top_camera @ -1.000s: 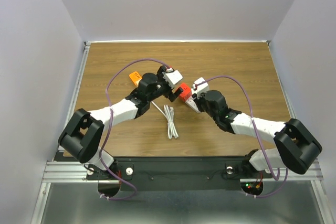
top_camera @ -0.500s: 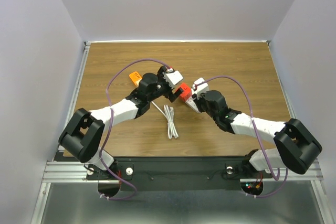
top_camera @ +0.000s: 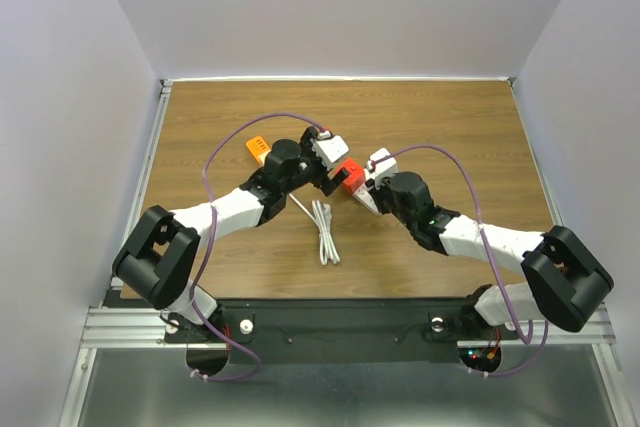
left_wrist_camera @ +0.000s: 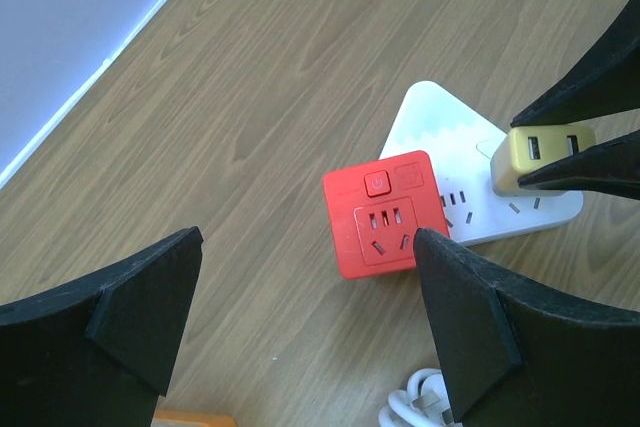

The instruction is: Insert the plug

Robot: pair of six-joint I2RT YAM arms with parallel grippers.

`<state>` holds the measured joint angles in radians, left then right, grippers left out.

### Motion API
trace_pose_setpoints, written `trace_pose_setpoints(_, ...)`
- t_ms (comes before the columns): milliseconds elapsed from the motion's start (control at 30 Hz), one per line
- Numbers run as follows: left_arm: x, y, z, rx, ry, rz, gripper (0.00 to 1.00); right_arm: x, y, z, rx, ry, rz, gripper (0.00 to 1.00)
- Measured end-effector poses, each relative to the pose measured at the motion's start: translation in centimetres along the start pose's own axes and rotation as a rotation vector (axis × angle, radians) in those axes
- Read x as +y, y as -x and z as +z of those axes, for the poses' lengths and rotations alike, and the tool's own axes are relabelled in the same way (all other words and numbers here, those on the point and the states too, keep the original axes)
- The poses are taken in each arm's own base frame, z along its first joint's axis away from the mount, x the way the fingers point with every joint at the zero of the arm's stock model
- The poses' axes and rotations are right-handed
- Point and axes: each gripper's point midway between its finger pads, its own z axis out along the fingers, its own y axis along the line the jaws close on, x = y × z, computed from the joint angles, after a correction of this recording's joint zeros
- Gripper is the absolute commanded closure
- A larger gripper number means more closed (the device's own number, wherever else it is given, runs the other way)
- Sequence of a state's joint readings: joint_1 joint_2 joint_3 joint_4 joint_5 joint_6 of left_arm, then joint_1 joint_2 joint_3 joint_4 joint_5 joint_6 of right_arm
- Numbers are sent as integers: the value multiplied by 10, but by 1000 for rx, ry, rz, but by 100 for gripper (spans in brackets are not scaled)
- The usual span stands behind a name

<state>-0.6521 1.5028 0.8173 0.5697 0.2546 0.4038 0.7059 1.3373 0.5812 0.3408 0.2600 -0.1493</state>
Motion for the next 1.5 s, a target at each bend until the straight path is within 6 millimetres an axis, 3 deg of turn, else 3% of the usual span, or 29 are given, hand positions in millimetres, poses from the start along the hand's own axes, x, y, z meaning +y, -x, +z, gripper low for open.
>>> trace_pose_setpoints(833,1,-2,0,8,6,-4,3,21,2,6,21,50,-10,100)
trace_pose_setpoints(1500,29,0,-5,-11,100,-76,3,40,6,11,-11,18,25,99)
